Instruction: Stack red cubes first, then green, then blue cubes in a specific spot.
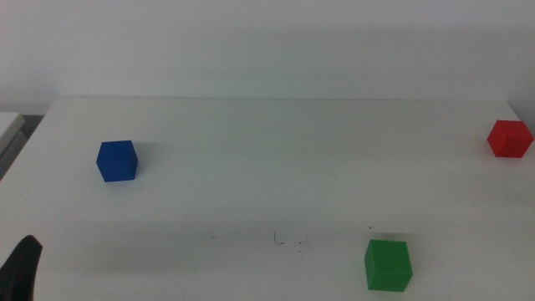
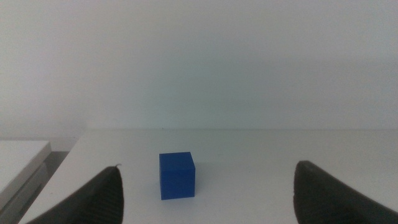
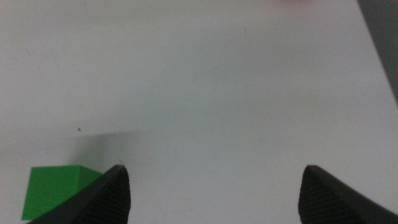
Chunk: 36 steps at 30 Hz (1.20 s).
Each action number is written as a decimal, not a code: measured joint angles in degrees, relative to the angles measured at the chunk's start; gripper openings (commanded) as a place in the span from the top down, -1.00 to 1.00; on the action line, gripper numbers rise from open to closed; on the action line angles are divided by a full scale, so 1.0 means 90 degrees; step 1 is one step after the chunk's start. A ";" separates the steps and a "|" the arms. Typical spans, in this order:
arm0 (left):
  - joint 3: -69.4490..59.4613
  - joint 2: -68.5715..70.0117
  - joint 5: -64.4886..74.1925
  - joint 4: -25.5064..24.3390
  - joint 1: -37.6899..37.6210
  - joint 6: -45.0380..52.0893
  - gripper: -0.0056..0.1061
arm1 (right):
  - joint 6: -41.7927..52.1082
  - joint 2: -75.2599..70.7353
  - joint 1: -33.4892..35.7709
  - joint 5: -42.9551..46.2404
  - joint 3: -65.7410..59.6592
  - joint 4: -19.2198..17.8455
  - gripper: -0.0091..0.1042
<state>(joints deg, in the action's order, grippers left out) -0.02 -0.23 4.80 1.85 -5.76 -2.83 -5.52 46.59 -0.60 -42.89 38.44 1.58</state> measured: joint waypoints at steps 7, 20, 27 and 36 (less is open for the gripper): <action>0.0000 0.0000 0.0000 0.0000 0.0000 0.0000 -0.78 | -0.0063 0.1545 0.0000 -0.0421 0.0894 -0.0175 -0.80; 0.0000 0.0000 0.0000 0.0000 0.0000 0.0000 -0.78 | 0.1292 0.5877 -0.1280 -0.1324 0.5560 0.0027 -0.80; 0.0000 0.0000 0.0000 -0.0013 0.0000 0.0000 -0.78 | 0.1562 0.7530 -0.1291 -0.1411 0.7142 -0.0175 -0.80; 0.0000 0.0000 0.0000 -0.0140 0.0000 0.0000 -0.78 | 0.1632 0.8708 -0.1291 -0.1359 0.7728 -0.0400 -0.80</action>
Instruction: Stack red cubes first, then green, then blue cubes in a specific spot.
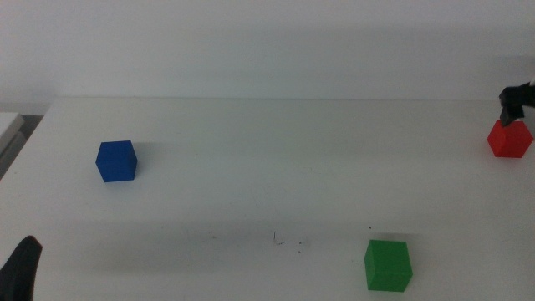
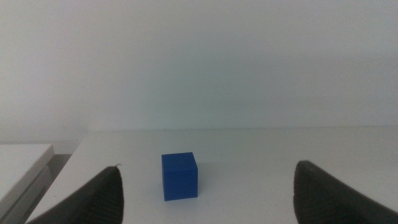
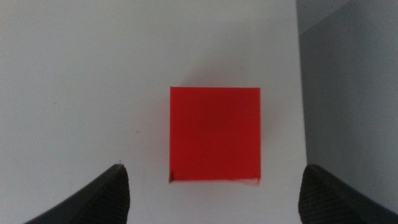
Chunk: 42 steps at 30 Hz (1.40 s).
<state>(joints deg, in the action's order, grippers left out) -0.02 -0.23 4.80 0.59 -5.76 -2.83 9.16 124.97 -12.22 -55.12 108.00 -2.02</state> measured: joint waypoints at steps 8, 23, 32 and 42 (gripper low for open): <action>0.0000 0.0000 0.0000 -0.0005 0.0000 0.0000 -0.78 | 0.0000 0.0541 0.0000 0.0496 0.0015 -0.0057 -0.71; 0.0000 0.0000 0.0000 -0.0005 0.0000 0.0000 -0.78 | -0.0151 0.0512 0.0298 0.0573 0.0015 -0.0202 0.80; 0.0000 0.0000 0.0000 -0.0005 0.0000 0.0000 -0.78 | -0.3370 -0.1171 0.2953 0.0103 -0.1211 -0.1131 0.80; 0.0000 0.0000 0.0000 -0.0016 0.0000 0.0000 -0.78 | -0.6728 -0.1361 0.6234 0.0260 -0.2127 -0.2306 0.80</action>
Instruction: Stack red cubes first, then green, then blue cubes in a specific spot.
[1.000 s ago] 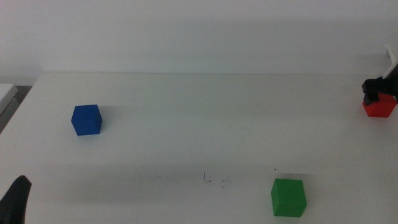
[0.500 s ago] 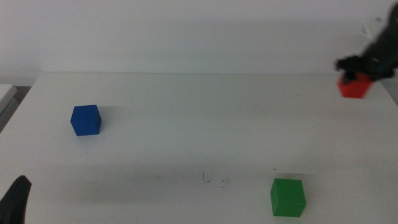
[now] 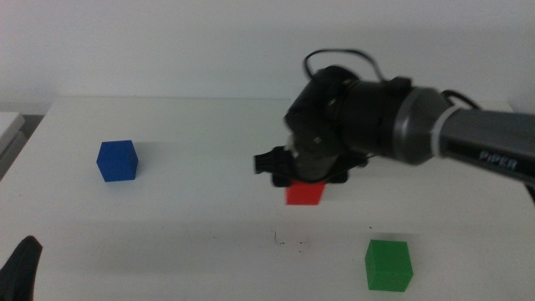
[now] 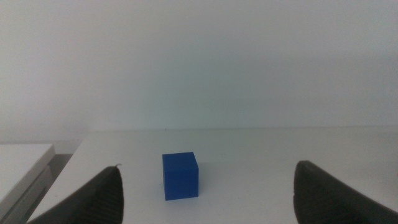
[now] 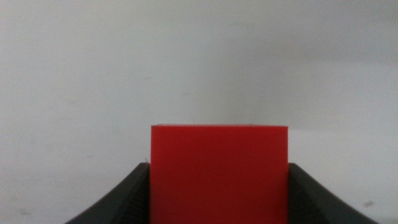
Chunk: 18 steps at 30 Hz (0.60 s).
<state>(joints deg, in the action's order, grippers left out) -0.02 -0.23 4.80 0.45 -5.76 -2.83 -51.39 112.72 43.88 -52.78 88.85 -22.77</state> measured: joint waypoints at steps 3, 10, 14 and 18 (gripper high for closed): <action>0.0000 0.0000 0.0000 0.0000 0.0000 0.0000 -0.78 | -0.0540 0.0102 0.0200 0.0052 0.0000 -0.0034 0.80; 0.0000 0.0000 0.0000 0.0000 0.0000 0.0000 -0.78 | -0.0970 0.0429 0.0271 0.0063 0.0000 0.0110 0.80; 0.0000 0.0000 0.0000 0.0000 0.0000 0.0000 -0.78 | -0.0996 0.0589 0.0347 0.0104 0.0000 0.0184 0.79; 0.0000 0.0000 0.0000 0.0000 0.0000 0.0000 -0.78 | -0.1009 0.0746 0.0346 0.0157 0.0000 0.0184 0.73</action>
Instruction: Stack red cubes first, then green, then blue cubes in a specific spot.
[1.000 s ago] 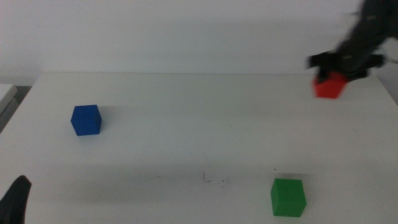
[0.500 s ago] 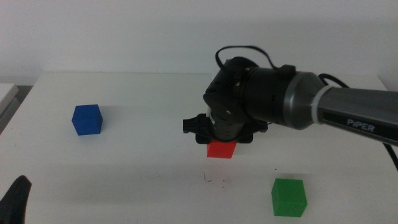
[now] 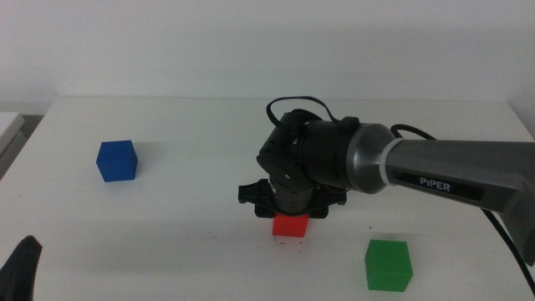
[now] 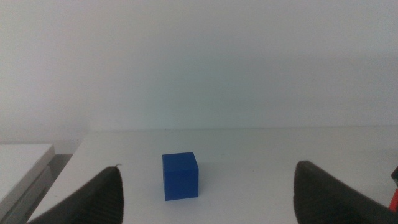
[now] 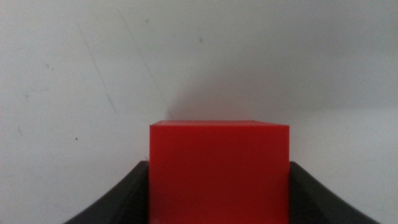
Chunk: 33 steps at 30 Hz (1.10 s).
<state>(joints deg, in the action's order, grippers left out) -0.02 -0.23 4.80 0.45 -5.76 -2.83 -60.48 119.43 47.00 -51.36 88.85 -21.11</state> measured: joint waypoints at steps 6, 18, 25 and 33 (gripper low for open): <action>0.0000 0.0000 0.0000 0.0000 0.0000 0.0000 -0.78 | 0.0000 0.0094 0.0023 0.0052 0.0000 -0.0112 0.22; 0.0000 0.0000 0.0000 0.0000 0.0000 0.0000 -0.78 | 0.0078 -0.1506 0.0226 -0.0085 -0.0924 -0.0550 -0.80; 0.0000 0.0000 0.0000 0.0000 0.0000 0.0000 -0.78 | -0.0228 -0.3263 0.0068 -0.0478 -0.3028 -0.0684 -0.80; 0.0000 0.0000 0.0000 0.0000 0.0000 0.0000 -0.78 | -0.0269 -0.2874 -0.0045 0.0087 -0.3548 -0.0324 -0.80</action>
<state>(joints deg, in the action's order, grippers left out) -0.02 -0.23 4.80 0.45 -5.76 -2.83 -62.90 93.57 46.59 -50.58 56.92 -24.03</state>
